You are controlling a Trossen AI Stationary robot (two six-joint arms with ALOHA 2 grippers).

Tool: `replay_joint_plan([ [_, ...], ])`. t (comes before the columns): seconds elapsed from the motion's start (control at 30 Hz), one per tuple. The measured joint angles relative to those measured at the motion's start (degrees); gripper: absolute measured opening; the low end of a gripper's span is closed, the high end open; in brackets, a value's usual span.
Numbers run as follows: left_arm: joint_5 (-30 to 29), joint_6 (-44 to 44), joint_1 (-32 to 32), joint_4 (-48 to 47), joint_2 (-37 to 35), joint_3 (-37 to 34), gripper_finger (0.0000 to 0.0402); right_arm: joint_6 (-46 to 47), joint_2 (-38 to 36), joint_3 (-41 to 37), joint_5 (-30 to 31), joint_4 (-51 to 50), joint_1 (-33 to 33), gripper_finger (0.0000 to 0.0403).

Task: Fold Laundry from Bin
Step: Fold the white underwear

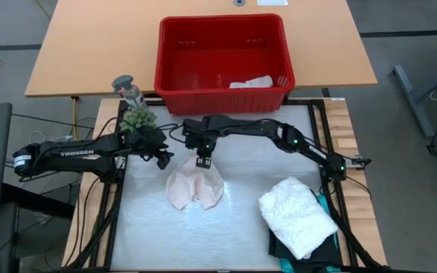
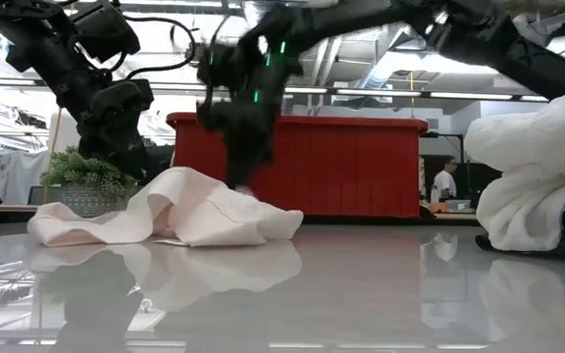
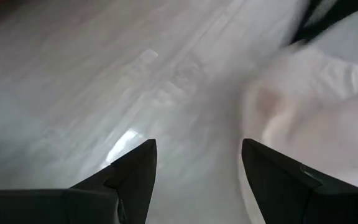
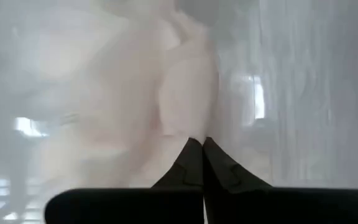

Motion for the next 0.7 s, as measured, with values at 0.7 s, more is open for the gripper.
replay_joint_plan([
  [0.7,1.05,-0.20,-0.04,0.46,-3.37,0.04,0.0225,14.19,-26.04,-1.29,0.28,4.24,13.78,0.0015],
])
